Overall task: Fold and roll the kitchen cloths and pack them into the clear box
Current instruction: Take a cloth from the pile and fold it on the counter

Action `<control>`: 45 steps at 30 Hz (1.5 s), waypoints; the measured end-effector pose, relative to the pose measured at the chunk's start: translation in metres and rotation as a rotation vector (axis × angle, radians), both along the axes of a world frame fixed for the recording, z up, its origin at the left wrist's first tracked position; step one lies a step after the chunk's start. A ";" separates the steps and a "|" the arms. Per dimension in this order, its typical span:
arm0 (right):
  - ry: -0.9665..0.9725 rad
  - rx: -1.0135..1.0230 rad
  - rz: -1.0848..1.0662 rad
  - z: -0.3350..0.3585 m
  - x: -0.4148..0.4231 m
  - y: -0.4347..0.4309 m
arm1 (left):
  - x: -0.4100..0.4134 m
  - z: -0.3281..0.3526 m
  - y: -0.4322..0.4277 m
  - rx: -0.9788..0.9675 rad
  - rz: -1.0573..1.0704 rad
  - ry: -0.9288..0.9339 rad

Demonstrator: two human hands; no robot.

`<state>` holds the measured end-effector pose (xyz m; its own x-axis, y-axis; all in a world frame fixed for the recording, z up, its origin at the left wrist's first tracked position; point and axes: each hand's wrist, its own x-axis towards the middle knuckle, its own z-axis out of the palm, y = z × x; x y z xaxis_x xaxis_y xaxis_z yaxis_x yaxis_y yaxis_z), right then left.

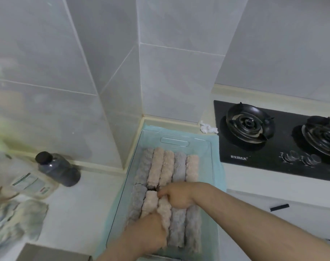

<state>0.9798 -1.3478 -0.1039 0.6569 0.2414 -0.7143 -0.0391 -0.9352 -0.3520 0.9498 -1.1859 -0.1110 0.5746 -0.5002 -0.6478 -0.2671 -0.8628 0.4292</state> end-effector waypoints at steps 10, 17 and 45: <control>-0.339 -0.180 0.395 -0.011 0.038 -0.029 | -0.008 -0.120 -0.019 -0.052 0.034 0.122; -0.364 -0.152 0.521 -0.017 0.043 -0.036 | 0.006 0.019 -0.009 0.021 0.049 0.164; -0.169 -0.465 0.525 -0.007 0.088 0.007 | 0.011 0.005 -0.023 0.222 0.051 0.165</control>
